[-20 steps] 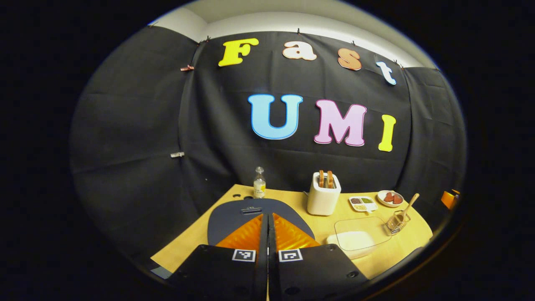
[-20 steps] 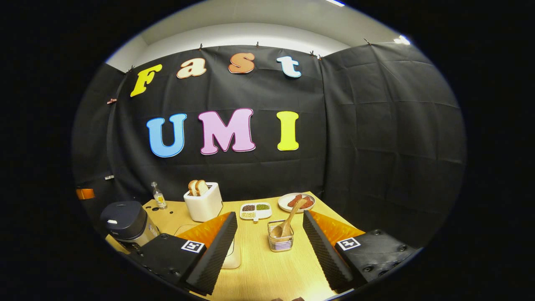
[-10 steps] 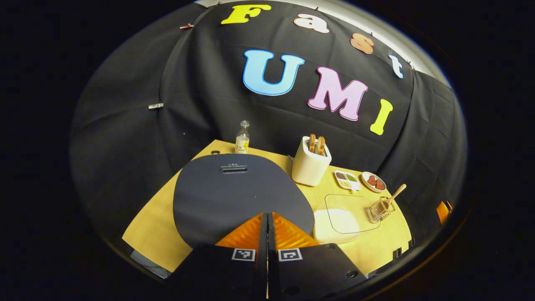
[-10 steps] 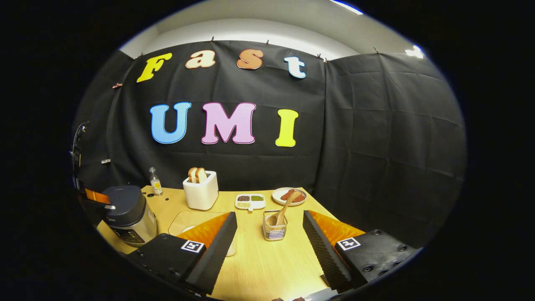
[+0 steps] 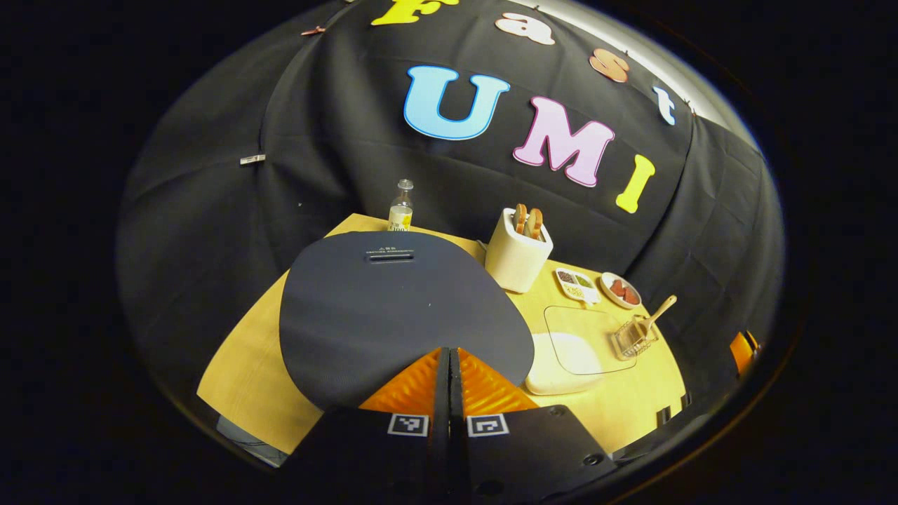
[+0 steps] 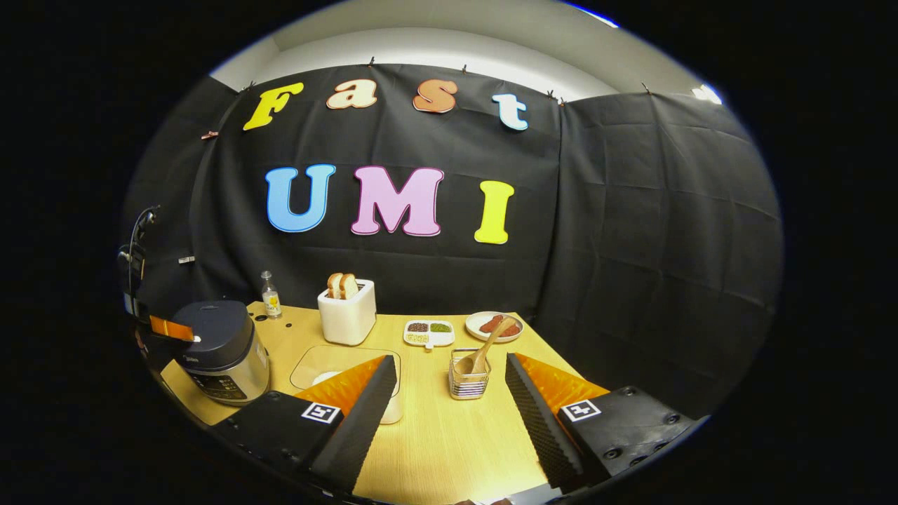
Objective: Close the left gripper, press the button to open the rice cooker; take a wooden spoon from the chopstick holder with the right hand, scoop a spoonful of rice and pour it into the rice cooker, then put the wooden spoon back into the chopstick holder.
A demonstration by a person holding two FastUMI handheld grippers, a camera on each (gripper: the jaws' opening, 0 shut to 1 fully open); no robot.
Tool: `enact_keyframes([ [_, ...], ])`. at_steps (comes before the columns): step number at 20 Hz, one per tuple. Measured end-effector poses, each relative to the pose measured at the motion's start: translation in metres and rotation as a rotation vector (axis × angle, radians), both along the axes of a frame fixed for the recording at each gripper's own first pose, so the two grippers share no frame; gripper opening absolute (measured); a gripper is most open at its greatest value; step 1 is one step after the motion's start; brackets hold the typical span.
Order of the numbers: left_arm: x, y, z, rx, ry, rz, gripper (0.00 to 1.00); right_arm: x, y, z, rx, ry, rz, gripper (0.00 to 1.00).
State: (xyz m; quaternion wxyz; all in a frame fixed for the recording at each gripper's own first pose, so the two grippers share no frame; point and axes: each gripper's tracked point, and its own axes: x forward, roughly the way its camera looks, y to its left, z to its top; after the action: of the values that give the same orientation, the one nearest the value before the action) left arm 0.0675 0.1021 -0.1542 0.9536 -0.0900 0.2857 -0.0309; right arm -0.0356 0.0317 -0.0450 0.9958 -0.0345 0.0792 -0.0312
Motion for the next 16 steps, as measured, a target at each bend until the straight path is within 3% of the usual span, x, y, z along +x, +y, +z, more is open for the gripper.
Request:
enact_keyframes([
  [5,-0.005,-0.002,0.015,0.074,-0.035,0.036,0.06,0.028,-0.009,-0.012,0.032,0.018,0.051,0.98],
  [7,-0.003,0.001,0.043,0.104,-0.133,0.081,0.06,0.039,-0.021,-0.023,0.015,0.048,0.071,0.98],
  [11,0.008,0.013,0.150,0.180,-0.388,0.269,0.06,0.064,-0.048,-0.031,0.085,0.080,0.064,0.98],
  [13,0.005,-0.001,0.162,0.168,-0.434,0.309,0.07,0.079,-0.064,-0.035,0.097,0.074,0.047,0.98],
  [16,0.006,-0.025,0.157,0.141,-0.437,0.305,0.07,0.100,-0.080,-0.056,0.154,0.114,0.032,0.98],
])
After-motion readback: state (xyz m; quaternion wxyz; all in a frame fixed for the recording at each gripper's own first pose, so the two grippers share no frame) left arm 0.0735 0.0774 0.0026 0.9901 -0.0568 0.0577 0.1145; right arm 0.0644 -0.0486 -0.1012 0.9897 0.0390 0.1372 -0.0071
